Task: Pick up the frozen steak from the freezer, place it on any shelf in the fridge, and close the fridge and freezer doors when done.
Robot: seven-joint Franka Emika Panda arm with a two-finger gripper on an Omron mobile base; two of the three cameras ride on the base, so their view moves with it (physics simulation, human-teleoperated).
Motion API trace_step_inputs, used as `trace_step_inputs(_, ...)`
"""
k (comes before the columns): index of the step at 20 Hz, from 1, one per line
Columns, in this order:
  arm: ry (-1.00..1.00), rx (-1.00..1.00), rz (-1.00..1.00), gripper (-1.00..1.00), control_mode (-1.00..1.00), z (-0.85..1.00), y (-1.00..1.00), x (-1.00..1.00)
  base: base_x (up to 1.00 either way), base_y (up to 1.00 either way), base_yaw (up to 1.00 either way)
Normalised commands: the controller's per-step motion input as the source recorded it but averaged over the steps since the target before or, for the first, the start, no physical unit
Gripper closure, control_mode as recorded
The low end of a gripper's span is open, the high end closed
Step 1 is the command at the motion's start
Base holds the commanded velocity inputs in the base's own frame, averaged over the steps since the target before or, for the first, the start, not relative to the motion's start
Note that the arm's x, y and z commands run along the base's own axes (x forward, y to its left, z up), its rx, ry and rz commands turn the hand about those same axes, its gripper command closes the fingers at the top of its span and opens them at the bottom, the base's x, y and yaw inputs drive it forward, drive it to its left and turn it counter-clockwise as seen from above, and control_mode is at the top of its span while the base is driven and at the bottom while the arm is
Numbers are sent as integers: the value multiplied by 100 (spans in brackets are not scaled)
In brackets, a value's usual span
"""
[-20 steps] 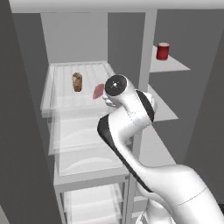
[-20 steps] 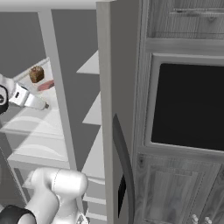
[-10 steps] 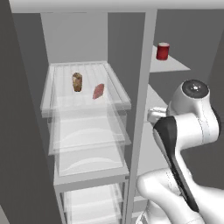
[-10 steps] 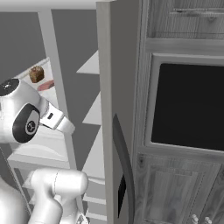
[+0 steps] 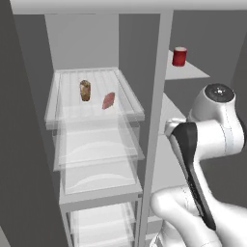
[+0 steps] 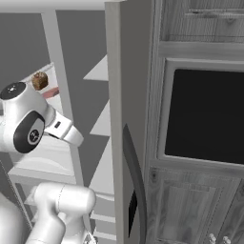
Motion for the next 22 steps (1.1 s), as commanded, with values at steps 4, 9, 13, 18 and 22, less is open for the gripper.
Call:
trace_step_inputs(4, 0, 0, 0, -100, 100, 0, 9, -8, -28, 40, 0)
trace_step_inputs(9, 0, 0, 0, -100, 100, 0, 0, 0, -20, 72, 0)
trace_step_inputs(13, 0, 0, 0, -100, 100, 0, 0, 0, -13, 49, 0)
trace_step_inputs(18, 0, 0, 0, -100, 100, 0, 0, 0, -56, -9, 0)
trace_step_inputs(22, 0, 0, 0, -100, 100, 0, 0, 0, -63, -20, 0)
